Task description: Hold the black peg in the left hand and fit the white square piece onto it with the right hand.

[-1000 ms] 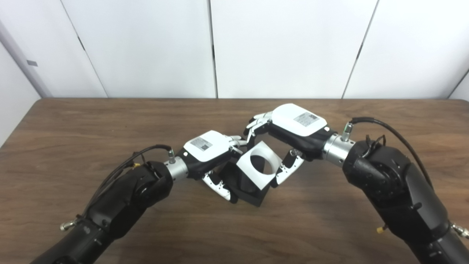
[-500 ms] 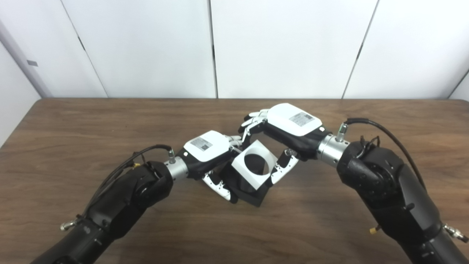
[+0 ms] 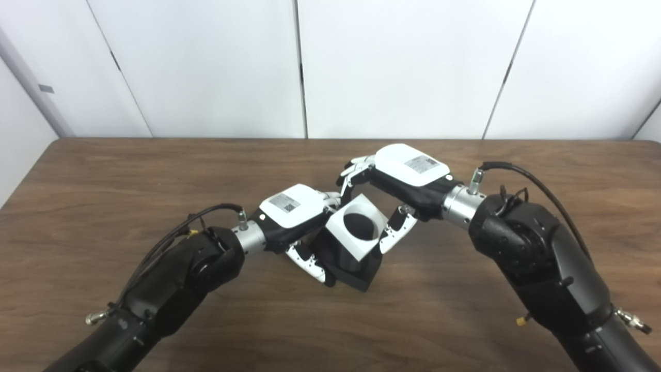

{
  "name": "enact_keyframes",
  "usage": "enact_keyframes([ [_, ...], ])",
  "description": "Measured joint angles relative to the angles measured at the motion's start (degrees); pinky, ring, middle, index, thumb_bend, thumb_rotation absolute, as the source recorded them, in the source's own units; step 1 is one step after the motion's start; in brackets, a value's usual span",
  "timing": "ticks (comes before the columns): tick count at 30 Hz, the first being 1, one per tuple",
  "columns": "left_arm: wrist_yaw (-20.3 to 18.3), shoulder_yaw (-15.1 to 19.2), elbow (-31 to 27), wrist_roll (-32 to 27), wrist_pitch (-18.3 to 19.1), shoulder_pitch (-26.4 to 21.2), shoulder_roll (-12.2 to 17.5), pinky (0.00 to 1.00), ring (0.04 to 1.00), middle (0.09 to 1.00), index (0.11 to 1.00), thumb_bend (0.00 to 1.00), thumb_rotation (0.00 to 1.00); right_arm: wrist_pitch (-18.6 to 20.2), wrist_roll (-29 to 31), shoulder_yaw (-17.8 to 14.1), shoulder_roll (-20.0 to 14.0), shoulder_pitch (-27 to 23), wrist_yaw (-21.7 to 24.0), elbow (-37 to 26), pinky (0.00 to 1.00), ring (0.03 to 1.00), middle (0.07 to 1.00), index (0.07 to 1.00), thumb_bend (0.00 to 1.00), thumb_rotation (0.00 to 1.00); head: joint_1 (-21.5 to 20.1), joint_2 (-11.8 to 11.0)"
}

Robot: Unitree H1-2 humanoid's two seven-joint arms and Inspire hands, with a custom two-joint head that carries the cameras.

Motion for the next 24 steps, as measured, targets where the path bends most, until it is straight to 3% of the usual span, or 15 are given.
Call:
enact_keyframes([
  [24, 0.1, 0.6, -0.1, 0.2, 0.0, 0.6, -0.3, 0.85, 0.933, 0.916, 0.489, 0.52, 0.07, 0.5, 0.1, 0.5, 0.7, -0.1, 0.1, 2.2, 0.88, 0.869, 0.782, 0.482, 0.52, 0.14, -0.1, 0.7],
])
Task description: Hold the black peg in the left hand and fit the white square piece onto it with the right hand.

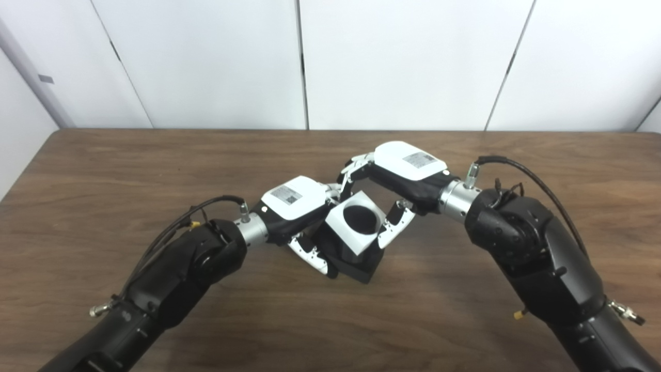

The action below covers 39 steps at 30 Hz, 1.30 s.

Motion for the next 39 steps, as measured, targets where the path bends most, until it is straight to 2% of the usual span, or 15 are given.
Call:
enact_keyframes([
  [16, -0.1, 0.0, -0.8, 0.7, 0.0, 0.2, -0.2, 0.86, 0.93, 0.918, 0.49, 0.52, 0.07, 3.4, -0.6, 2.6, -0.2, -0.8, 4.9, -0.1, 0.9, 0.891, 0.844, 0.497, 0.52, 0.17, -0.1, 0.4],
  [17, -0.1, 0.0, -0.9, 0.7, 0.0, 0.2, -0.2, 0.85, 0.93, 0.917, 0.49, 0.52, 0.07, 3.4, -0.6, 2.6, -0.2, -0.8, 4.9, -0.1, 0.9, 0.892, 0.847, 0.584, 0.72, 0.29, -0.1, 0.4],
  [18, -0.2, 0.0, -0.9, 0.7, 0.0, 0.2, -0.2, 0.86, 0.932, 0.918, 0.49, 0.52, 0.07, 3.4, -0.6, 2.6, -0.3, -0.8, 5.0, -0.1, 0.9, 0.891, 0.849, 0.614, 0.79, 0.33, -0.1, 0.4],
  [20, -0.2, 0.0, -0.9, 0.7, 0.0, 0.3, -0.2, 0.86, 0.931, 0.918, 0.489, 0.52, 0.07, 3.4, -0.6, 2.6, -0.6, -0.8, 5.2, -0.1, 0.9, 0.892, 0.851, 0.636, 0.84, 0.35, -0.1, 0.4],
  [28, -0.5, 0.0, -0.9, 0.7, 0.1, 0.2, -0.2, 0.86, 0.932, 0.92, 0.489, 0.52, 0.07, 3.4, -0.3, 2.7, -1.0, -0.8, 6.1, -0.1, 0.9, 0.889, 0.858, 0.657, 0.86, 0.34, -0.3, 0.6],
  [36, -0.6, 0.1, -0.9, 0.7, 0.1, 0.2, -0.2, 0.85, 0.931, 0.919, 0.489, 0.52, 0.07, 4.6, -0.2, 2.7, -1.2, -0.8, 7.4, -0.1, 0.9, 0.915, 0.905, 0.838, 0.93, 0.3, -0.4, 0.6],
  [39, -0.6, 0.1, -0.9, 0.7, 0.1, 0.2, -0.2, 0.86, 0.932, 0.919, 0.49, 0.52, 0.07, 5.2, -0.2, 2.6, -1.2, -0.8, 7.4, -0.1, 0.89, 0.918, 0.915, 0.876, 0.95, 0.3, -0.4, 0.5],
])
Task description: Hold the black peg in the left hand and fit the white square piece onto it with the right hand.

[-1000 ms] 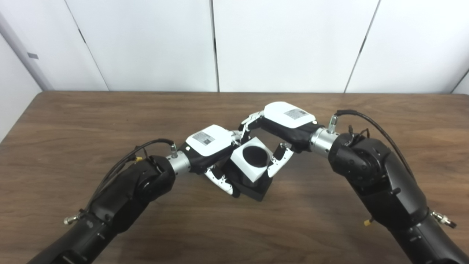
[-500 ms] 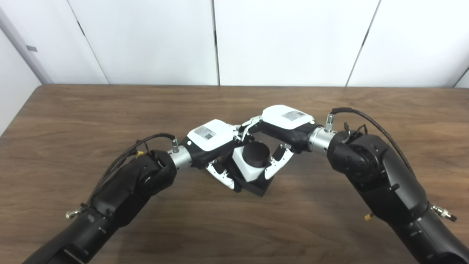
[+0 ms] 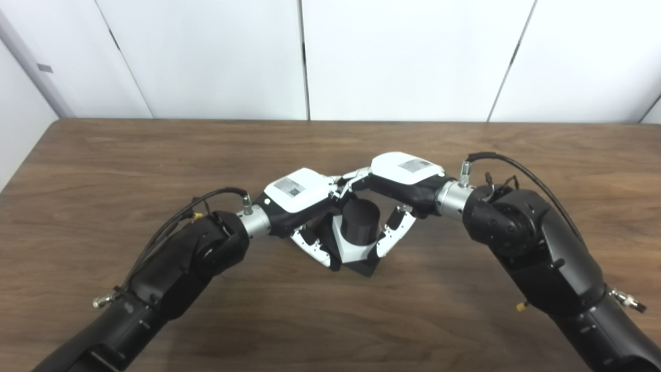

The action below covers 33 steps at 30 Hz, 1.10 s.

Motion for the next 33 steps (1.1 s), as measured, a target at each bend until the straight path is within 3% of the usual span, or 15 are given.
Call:
enact_keyframes([
  [5, -0.1, 0.0, 0.0, 0.0, 0.0, 0.0, 0.0, 0.86, 0.937, 0.92, 0.49, 0.52, 0.07, 0.6, 0.0, -0.1, -0.4, 0.0, 0.8, -0.1, 0.89, 0.923, 0.921, 0.878, 0.93, 0.29, -0.6, -0.3],
  [8, -0.1, 0.1, 0.0, 0.0, 0.0, 0.0, 0.0, 0.86, 0.937, 0.916, 0.49, 0.52, 0.07, 0.7, 0.2, -1.0, -0.8, 0.0, 1.1, -1.0, 0.89, 0.915, 0.915, 0.857, 0.89, 0.23, -0.8, -0.4],
  [14, -0.1, 0.1, 0.0, 0.0, -0.1, 0.0, 0.0, 0.85, 0.928, 0.905, 0.489, 0.52, 0.07, 0.9, 0.7, -5.6, -1.7, 0.0, -0.4, -1.4, 0.81, 0.875, 0.89, 0.826, 0.79, 0.12, -1.0, -0.5],
  [18, 0.0, 0.2, 0.1, 0.0, -0.2, 0.0, 0.0, 0.85, 0.926, 0.905, 0.489, 0.52, 0.07, 1.3, 2.0, -9.0, -3.2, 0.0, -1.1, -1.4, 0.76, 0.859, 0.883, 0.82, 0.8, 0.08, -1.1, -0.5],
  [26, 0.0, 0.3, 0.2, 0.0, -0.4, 0.1, 0.0, 0.85, 0.929, 0.909, 0.49, 0.52, 0.07, 1.5, 3.1, -14.6, -5.5, 1.3, -7.0, -1.1, 0.69, 0.83, 0.864, 0.8, 0.8, 0.07, -1.6, -0.7],
  [33, 0.2, 0.5, 0.4, 0.0, -0.8, 0.1, 0.1, 0.85, 0.931, 0.91, 0.489, 0.52, 0.07, 3.1, 5.5, -20.5, -2.8, 6.7, -15.1, -2.5, 0.62, 0.758, 0.799, 0.763, 0.76, 0.0, -1.7, -0.6],
])
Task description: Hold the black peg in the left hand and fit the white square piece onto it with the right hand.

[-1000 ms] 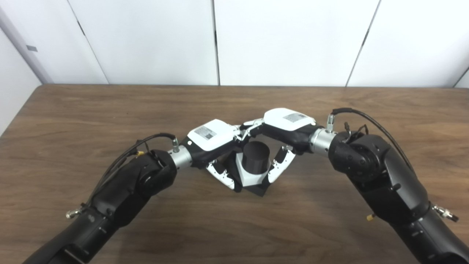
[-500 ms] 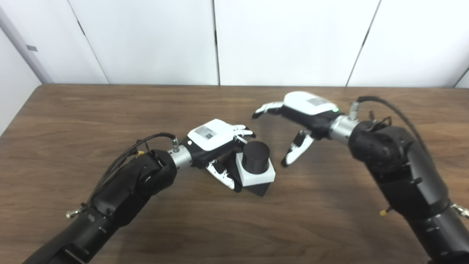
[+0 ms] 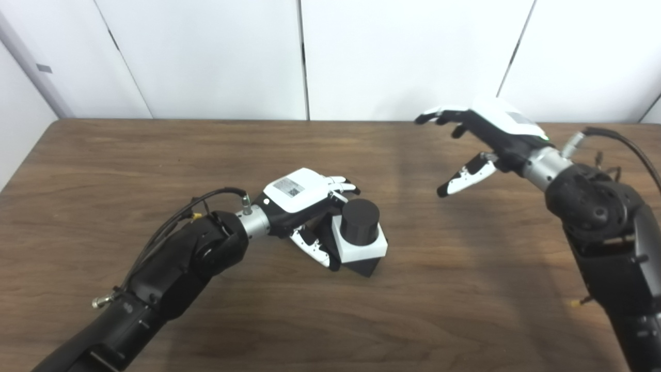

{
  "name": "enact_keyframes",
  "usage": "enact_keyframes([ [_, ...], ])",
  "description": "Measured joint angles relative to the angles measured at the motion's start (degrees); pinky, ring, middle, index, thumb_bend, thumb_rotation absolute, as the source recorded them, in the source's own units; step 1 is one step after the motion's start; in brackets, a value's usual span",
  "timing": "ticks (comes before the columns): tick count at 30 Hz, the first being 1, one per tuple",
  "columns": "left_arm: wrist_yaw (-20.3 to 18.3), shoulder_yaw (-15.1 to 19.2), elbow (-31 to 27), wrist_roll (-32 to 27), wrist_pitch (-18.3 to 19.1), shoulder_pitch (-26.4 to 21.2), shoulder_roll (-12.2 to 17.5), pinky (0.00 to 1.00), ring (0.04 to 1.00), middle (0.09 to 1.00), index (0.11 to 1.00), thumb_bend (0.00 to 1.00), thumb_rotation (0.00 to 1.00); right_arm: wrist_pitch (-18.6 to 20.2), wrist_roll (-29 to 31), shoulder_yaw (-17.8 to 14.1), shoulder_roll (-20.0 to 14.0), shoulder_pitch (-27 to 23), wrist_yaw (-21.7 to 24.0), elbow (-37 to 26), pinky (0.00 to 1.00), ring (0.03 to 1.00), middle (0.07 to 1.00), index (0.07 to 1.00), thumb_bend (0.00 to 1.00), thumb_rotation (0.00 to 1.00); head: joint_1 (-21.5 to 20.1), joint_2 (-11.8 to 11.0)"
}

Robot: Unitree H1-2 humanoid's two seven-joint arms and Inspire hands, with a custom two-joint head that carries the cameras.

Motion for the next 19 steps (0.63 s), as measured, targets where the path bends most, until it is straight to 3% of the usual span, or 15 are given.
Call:
enact_keyframes([
  [3, 0.0, 0.0, 0.0, 0.0, -0.1, 0.0, 0.0, 0.84, 0.926, 0.906, 0.489, 0.52, 0.07, -0.5, -0.1, -1.2, 1.9, 2.4, -5.7, -0.5, 0.59, 0.724, 0.765, 0.74, 0.73, 0.0, 0.0, -0.1],
  [10, 1.9, 0.0, 0.5, 0.6, -0.6, 0.3, 0.1, 0.8, 0.903, 0.904, 0.491, 0.52, 0.07, -1.5, 0.0, -3.6, 5.2, 7.8, -16.2, -0.1, 0.62, 0.732, 0.746, 0.711, 0.68, 0.0, -0.4, -0.3],
  [13, 4.2, 0.5, -0.1, 3.9, 1.0, 1.0, 0.0, 0.77, 0.885, 0.884, 0.496, 0.52, 0.07, -3.4, 1.3, -4.3, 5.7, 8.8, -19.6, 1.4, 0.63, 0.732, 0.752, 0.694, 0.67, 0.0, -0.5, -0.3],
  [15, 3.8, 1.3, -2.5, 6.2, 5.1, 2.4, -0.7, 0.78, 0.905, 0.905, 0.688, 0.82, 0.15, -4.3, 1.4, -4.3, 5.9, 9.4, -20.9, 2.0, 0.63, 0.736, 0.756, 0.689, 0.67, 0.0, -0.6, -0.4],
  [19, 2.6, 3.9, -4.8, 9.3, 14.7, 5.1, -3.1, 0.77, 0.914, 0.927, 0.896, 0.98, 0.24, -5.2, 1.5, -3.9, 6.0, 10.7, -21.8, 2.1, 0.64, 0.736, 0.756, 0.689, 0.68, 0.0, -0.6, -0.5],
])
